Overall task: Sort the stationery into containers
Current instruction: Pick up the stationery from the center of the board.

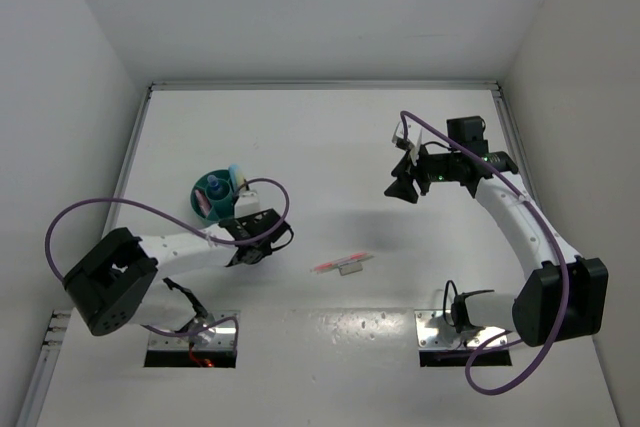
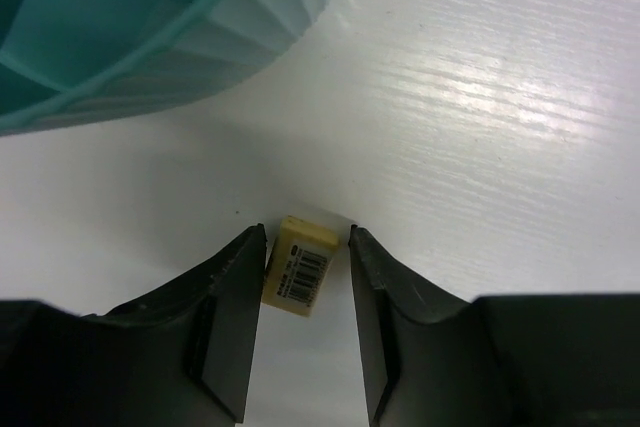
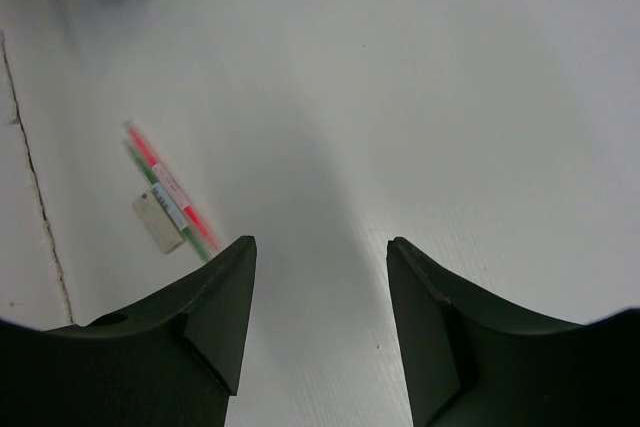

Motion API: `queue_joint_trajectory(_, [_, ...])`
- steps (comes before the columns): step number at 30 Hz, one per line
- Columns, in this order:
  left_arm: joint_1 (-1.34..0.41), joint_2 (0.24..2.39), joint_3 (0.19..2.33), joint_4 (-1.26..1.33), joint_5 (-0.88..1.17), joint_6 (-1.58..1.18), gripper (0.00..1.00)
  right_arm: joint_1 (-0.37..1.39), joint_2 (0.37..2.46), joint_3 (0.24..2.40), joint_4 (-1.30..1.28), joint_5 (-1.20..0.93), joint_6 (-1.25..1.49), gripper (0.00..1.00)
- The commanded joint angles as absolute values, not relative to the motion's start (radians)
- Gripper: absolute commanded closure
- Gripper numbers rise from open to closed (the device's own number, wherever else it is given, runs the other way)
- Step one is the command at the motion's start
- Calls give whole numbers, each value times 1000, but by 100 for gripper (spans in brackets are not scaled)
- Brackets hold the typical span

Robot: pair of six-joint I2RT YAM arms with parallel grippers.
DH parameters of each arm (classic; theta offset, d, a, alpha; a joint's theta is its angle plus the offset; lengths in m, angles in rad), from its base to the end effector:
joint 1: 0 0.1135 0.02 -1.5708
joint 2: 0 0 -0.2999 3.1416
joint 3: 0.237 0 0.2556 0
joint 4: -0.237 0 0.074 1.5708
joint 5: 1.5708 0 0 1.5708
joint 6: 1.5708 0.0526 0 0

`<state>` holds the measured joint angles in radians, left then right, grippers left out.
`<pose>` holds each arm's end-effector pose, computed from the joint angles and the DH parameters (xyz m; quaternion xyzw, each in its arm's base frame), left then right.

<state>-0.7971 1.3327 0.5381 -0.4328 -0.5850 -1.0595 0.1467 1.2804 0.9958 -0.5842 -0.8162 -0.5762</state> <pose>0.1646 -0.1269 0.1587 -0.1723 0.9289 0.0393 0.3255 0.2521 0.0760 0.3047 -0.4324 0.7580 0.2969 0.3878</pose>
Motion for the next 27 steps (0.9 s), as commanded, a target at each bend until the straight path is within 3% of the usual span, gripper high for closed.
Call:
queue_joint_trajectory(1, [-825, 1338, 505, -482, -503, -1086, 55, 141, 1264, 994, -569, -861, -600, 45])
queue_joint_trajectory(11, [-834, 1347, 514, -491, -492, -1086, 53, 141, 1264, 994, -569, -861, -600, 45])
queue_joint_trajectory(14, [-834, 1374, 523, -491, -492, -1086, 66, 141, 1255, 994, -569, -861, -600, 45])
queue_joint_trajectory(15, [-834, 1384, 523, -491, -492, -1095, 76, 141, 1255, 994, -569, -861, -600, 45])
queue_joint_trajectory(19, [-848, 1368, 532, -505, -492, -1104, 89, 141, 1255, 994, -569, -861, -600, 45])
queue_joint_trajectory(27, [-1034, 1223, 748, -727, -575, -1241, 95, 141, 1255, 994, -569, -870, -600, 45])
